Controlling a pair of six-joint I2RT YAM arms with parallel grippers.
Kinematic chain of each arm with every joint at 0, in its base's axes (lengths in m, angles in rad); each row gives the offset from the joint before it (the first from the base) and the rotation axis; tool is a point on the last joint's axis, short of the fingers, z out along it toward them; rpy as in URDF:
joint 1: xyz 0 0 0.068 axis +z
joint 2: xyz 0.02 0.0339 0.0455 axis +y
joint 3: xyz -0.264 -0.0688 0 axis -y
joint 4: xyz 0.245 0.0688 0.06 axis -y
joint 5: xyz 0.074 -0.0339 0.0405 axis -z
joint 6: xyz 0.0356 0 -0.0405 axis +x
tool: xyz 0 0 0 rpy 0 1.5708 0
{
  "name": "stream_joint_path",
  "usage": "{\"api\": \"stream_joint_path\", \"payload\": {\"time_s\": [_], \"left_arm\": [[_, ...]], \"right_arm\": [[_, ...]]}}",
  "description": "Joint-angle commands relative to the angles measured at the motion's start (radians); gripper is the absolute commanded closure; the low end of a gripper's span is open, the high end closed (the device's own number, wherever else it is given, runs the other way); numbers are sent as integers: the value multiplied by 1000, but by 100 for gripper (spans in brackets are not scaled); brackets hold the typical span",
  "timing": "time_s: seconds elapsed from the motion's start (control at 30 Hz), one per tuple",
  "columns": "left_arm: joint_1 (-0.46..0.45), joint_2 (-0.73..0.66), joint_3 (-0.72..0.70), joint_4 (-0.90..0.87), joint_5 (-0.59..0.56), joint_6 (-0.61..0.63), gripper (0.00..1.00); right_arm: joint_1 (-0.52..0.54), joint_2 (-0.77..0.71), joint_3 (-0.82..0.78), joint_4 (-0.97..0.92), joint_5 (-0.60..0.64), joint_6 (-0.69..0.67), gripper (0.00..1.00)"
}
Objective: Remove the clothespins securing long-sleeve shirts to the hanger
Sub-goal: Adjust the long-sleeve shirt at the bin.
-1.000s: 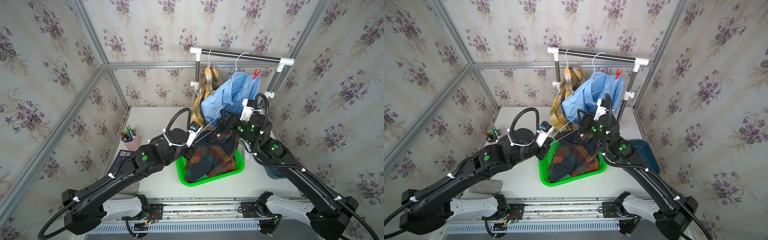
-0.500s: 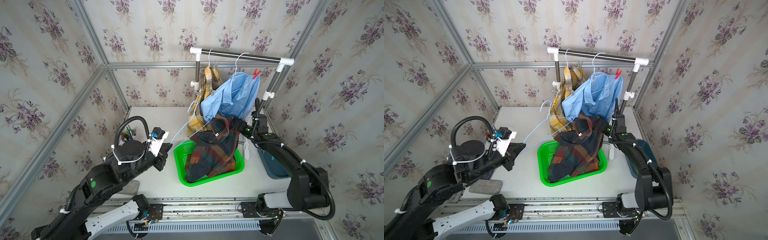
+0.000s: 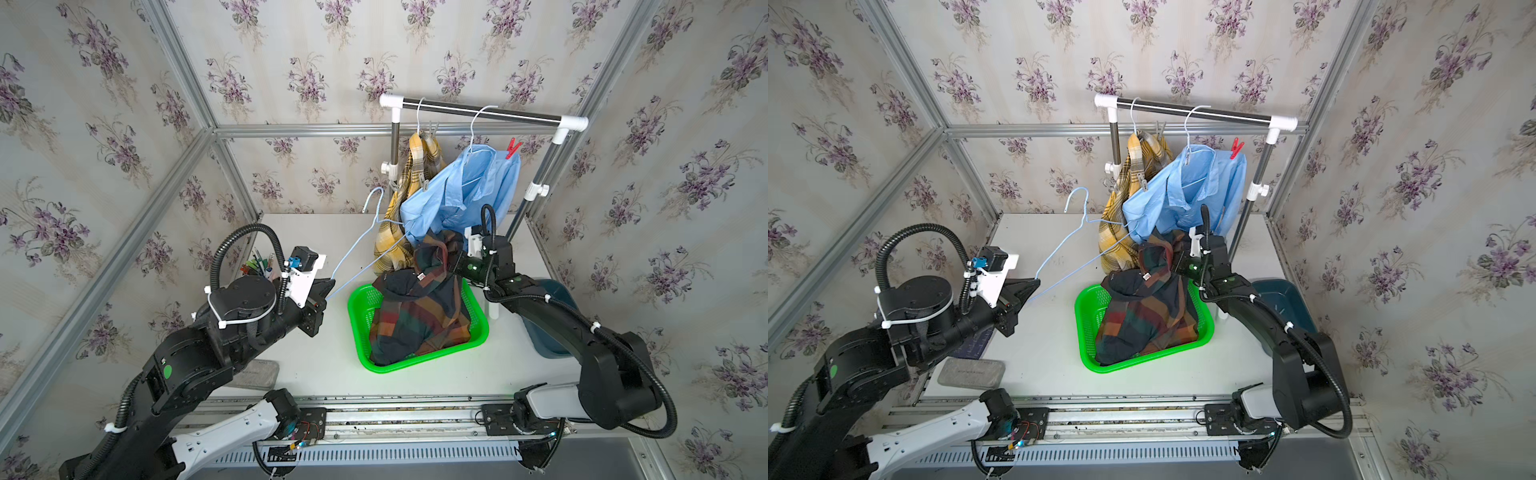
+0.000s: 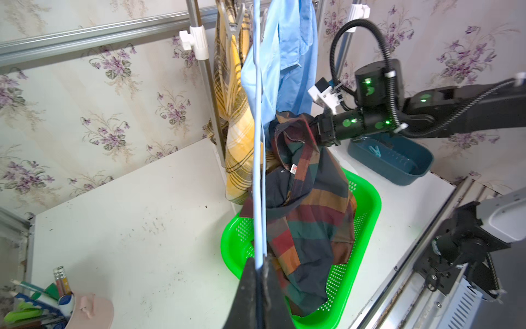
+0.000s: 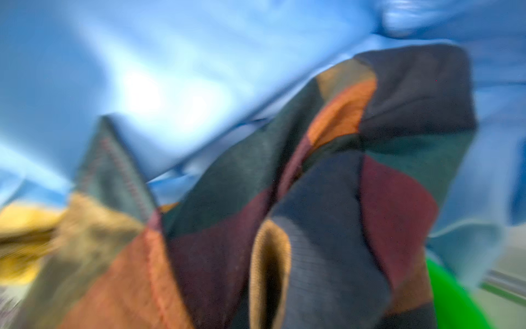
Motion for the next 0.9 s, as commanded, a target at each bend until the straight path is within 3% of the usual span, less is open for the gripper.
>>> {"api": "stream_joint_path", "payload": {"time_s": [0.0,0.17,0.27,0.37,0.43,0.5,0.53,0.63,0.67,0.77,0.87], "left_arm": [[7,28,35,13,-61,17,100],[16,51,80,25,-8,55,100],[22,53,90,29,26,73,100],[27,58,85,35,66,73,100],[31,58,85,37,88,81,100],[37,51,85,35,120,91,100],[39,49,90,36,139,93,100],[42,39,106,41,184,97,100],[44,35,103,51,201,99,100],[49,35,86,83,275,117,100],[68,65,88,109,394,116,100]], "right_arm": [[85,-52,-4,1,-30,-22,100],[279,-91,-128,61,3,79,100],[315,-22,-255,183,-4,143,100],[316,45,-284,219,1,139,99],[316,25,-232,148,26,93,73],[314,-42,-160,36,91,28,41],[309,-78,-131,-20,126,3,33],[225,-210,-81,-140,150,-34,20],[149,-254,-78,-164,119,-34,19],[-47,-353,-79,-194,-17,-29,16],[-256,-404,-123,-63,-254,37,16]]}}
